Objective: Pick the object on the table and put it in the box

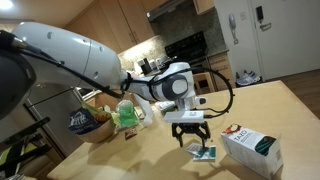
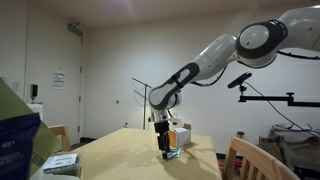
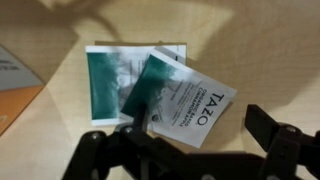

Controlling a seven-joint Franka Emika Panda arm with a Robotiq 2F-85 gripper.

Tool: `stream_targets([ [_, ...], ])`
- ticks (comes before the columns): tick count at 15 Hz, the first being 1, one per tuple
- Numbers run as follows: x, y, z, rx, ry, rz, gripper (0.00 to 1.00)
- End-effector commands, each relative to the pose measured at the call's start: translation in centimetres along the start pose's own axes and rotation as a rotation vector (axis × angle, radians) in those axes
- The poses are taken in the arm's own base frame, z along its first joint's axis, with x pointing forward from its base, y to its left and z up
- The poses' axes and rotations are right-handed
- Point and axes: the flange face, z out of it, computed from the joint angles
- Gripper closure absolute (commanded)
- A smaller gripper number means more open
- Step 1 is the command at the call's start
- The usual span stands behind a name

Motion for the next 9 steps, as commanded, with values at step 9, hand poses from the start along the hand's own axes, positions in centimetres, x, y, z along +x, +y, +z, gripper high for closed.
stream_targets([
  [9,-1.9,-0.5,-2.0,-0.002,-0.014,0.109,0.0],
])
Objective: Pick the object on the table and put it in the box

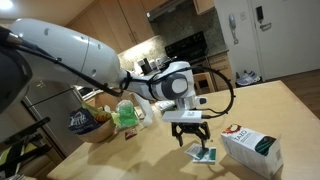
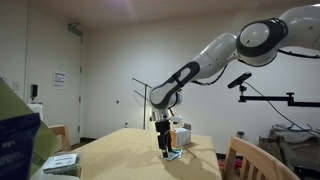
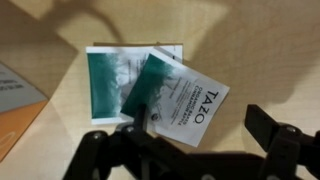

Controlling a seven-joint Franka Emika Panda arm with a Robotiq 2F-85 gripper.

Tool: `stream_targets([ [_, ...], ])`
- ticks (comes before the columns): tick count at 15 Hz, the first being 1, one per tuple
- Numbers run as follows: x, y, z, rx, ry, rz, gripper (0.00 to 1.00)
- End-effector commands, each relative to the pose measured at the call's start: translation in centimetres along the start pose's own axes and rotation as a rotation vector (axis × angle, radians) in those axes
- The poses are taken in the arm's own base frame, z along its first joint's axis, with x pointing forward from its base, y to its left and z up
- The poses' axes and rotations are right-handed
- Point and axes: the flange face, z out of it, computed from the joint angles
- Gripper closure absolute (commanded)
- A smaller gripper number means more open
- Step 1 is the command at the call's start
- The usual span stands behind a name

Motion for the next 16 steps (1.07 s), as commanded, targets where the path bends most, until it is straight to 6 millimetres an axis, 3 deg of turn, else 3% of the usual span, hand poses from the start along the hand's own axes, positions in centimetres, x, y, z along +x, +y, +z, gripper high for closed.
stream_targets([
  [1,-1.8,-0.5,-1.9,-0.012,-0.01,0.05,0.0],
  [8,-5.5,-0.8,-1.8,-0.009,-0.045,0.114,0.0],
  [16,-5.2,-1.2,0.5,0.024,-0.076,0.098,0.0],
])
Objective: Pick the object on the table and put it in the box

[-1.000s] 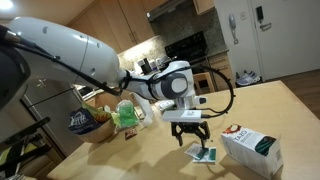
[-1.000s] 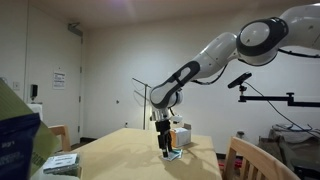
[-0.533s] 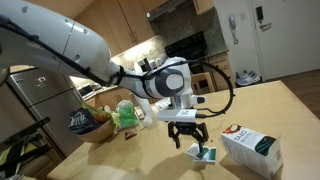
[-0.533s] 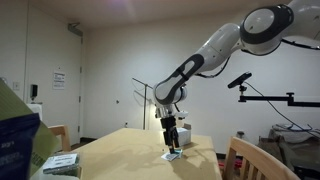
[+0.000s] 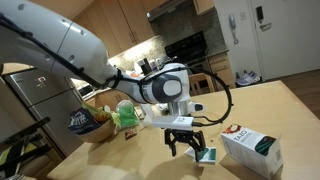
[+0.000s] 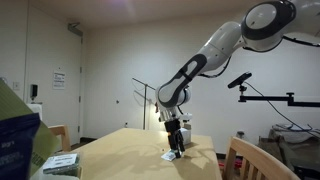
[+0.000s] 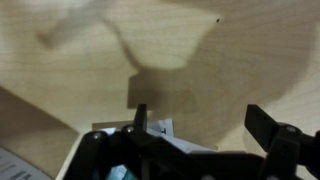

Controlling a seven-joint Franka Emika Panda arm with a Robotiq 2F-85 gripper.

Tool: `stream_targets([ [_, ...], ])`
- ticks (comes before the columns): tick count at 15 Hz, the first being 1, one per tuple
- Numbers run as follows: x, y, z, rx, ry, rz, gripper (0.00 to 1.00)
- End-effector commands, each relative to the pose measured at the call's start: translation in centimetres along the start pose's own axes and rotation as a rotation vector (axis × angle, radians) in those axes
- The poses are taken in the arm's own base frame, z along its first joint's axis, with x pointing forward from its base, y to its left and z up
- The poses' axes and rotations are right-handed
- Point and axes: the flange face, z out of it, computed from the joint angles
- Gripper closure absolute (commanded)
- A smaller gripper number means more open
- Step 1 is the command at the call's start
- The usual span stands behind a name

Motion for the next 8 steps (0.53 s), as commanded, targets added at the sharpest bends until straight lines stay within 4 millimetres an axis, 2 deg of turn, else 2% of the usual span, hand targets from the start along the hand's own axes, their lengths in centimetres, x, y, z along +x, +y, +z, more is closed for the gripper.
stream_targets([
  [1,-0.1,-0.3,0.1,0.022,0.01,0.011,0.0],
  [8,-0.6,1.4,0.9,0.042,0.02,0.057,0.0],
])
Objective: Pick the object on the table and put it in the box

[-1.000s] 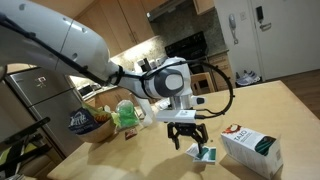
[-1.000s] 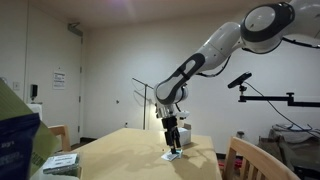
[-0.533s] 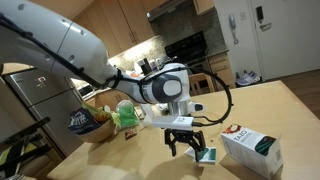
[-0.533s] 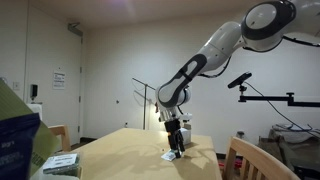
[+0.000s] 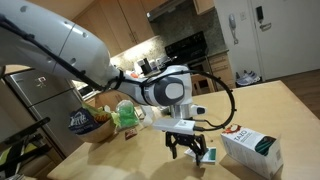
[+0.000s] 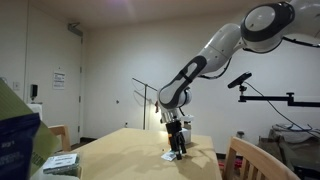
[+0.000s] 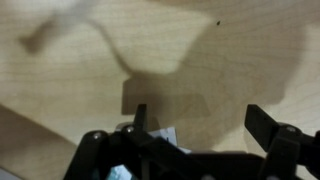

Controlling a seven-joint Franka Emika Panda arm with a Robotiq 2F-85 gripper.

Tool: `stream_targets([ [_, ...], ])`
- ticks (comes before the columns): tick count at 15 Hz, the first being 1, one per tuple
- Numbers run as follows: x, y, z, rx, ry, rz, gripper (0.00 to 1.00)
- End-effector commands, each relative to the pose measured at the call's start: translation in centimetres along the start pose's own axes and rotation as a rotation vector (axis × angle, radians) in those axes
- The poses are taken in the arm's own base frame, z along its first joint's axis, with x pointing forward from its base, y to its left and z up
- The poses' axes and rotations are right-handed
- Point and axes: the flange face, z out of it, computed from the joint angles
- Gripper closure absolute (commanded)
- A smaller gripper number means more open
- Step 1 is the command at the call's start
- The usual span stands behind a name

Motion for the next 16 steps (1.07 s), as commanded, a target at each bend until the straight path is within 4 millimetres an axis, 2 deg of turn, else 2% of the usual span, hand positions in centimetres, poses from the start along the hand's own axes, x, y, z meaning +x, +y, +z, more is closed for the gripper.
stream_targets([
  [1,-0.2,0.9,-0.1,0.017,0.028,0.035,0.0],
  [11,0.2,1.5,-0.8,0.021,0.063,0.065,0.0],
  [16,1.1,1.3,-1.3,0.023,0.098,0.072,0.0],
])
